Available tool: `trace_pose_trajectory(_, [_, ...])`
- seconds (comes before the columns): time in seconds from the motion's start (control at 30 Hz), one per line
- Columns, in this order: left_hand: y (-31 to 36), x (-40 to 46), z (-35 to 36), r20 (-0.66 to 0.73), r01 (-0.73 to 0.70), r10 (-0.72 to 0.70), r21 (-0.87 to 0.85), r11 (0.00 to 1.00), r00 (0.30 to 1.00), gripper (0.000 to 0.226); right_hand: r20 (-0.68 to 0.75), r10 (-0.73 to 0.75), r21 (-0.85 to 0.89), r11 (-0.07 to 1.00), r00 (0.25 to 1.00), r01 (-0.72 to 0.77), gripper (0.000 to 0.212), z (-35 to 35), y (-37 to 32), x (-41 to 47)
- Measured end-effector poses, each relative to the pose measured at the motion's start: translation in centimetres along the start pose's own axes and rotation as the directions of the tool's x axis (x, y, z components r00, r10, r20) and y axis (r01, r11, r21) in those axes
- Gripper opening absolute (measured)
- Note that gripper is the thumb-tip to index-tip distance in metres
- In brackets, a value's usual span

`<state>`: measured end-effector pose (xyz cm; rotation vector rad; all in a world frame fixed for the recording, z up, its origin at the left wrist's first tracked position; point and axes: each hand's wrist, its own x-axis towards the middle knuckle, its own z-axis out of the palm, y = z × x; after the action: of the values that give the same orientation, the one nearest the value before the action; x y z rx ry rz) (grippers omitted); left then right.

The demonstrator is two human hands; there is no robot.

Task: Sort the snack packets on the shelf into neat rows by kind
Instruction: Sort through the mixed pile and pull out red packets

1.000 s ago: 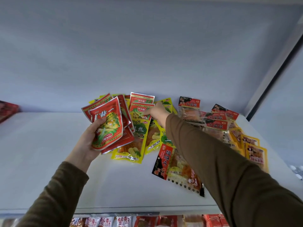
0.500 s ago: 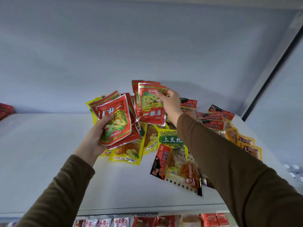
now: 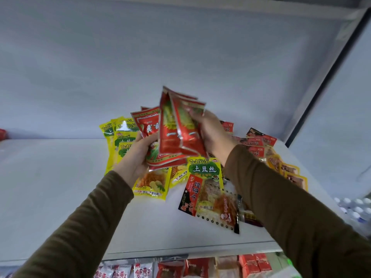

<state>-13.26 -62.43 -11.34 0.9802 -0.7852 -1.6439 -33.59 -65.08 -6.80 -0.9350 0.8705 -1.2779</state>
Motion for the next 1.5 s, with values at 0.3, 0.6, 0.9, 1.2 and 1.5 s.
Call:
trace_pose_trajectory(0.3, [-0.4, -1.6, 1.5, 0.112, -0.014, 0.016, -0.024, 1.0, 0.994, 0.066, -0.219, -0.188, -0.384, 0.919, 0.957, 0.093, 0.018, 1.4, 4.0, -1.3])
trace_pose_trajectory(0.6, [-0.1, -2.4, 1.3, 0.102, 0.033, -0.042, 0.091, 0.995, 0.994, 0.081, -0.19, -0.425, -0.652, 0.728, 0.885, 0.209, 0.012, 3.7, 4.9, -2.7])
trace_pose_trajectory(0.9, [-0.4, -2.8, 0.1, 0.121, -0.021, 0.02, 0.015, 1.0, 0.992, 0.059, -0.27, 0.023, -0.243, 0.966, 0.963, -0.091, 0.076, 4.0, 3.8, -3.8])
trace_pose_trajectory(1.2, [2.4, -4.3, -1.0, 0.083, -0.026, 0.021, 0.062, 0.998, 0.996, 0.079, 0.001, 0.158, -0.204, 0.967, 0.987, -0.154, 0.055, 5.1, 3.0, -3.4])
trace_pose_trajectory(1.5, [5.7, -5.9, -8.0, 0.056, -0.034, 0.028, 0.11, 0.993, 0.998, 0.051, -0.014, 0.072, -0.093, 0.993, 0.997, -0.073, 0.044, 13.0, 7.1, -3.5])
